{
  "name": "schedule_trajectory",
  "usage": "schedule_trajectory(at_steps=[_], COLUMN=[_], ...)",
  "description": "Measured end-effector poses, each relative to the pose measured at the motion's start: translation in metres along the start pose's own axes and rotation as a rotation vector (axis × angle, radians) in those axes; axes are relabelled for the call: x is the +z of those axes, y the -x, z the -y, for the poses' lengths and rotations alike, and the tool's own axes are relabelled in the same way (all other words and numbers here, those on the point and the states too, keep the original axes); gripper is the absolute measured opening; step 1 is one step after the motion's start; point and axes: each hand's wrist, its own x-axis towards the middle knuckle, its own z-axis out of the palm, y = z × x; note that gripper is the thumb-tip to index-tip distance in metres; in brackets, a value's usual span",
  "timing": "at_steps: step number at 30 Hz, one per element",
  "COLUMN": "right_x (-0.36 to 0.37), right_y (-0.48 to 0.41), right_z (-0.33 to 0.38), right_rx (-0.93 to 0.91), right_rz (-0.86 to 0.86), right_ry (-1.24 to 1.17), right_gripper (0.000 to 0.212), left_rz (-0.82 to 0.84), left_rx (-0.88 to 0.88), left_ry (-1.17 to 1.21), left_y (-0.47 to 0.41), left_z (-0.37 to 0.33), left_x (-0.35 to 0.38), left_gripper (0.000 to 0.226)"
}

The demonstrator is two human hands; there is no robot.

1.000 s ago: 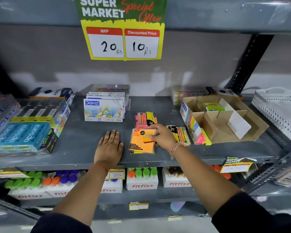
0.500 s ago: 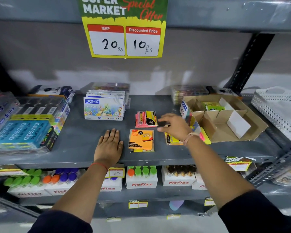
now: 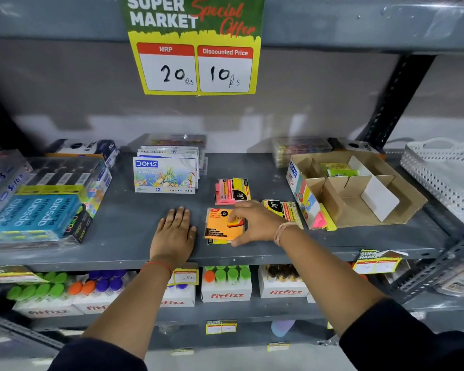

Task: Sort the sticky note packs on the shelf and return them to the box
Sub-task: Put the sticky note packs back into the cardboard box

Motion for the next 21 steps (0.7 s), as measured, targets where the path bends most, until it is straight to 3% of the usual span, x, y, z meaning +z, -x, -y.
schedule_trajectory(at_steps=[7,10,13,17,21], right_x=[-0.011,-0.044,-0.074,-0.08,-0.072], right_y=[-0.007,-0.007,-0.02,-0.041,-0.048], right_z=[-0.003,-0.016,-0.046,-0.068,-0.068], right_rx=[0.0,0.054,0.181,0.344,0.286], right_rz=[0.001,-0.164,-0.29,-0.08,0.0], right_ry=[-0.073,-0.113,0.042,0.303,0.523], right_gripper=[0.045,0.044,0.047,0.052,0.04], left_rz=[-0.029,-0.03,0.002,0.003,0.003], left_rx=[-0.033,-0.023,-0.014,-0.007,-0.014], left_ry=[0.088,0.079,0.034,0.001,-0.022], left_y=[-0.008,-0.008,-0.01,-0.012,-0.012], left_z=[-0.009,-0.008,-0.004,-0.002,-0.002], left_x=[-0.003,0.002,0.006,0.008,0.009], left_gripper=[0.048,0.051,0.053,0.057,0.072])
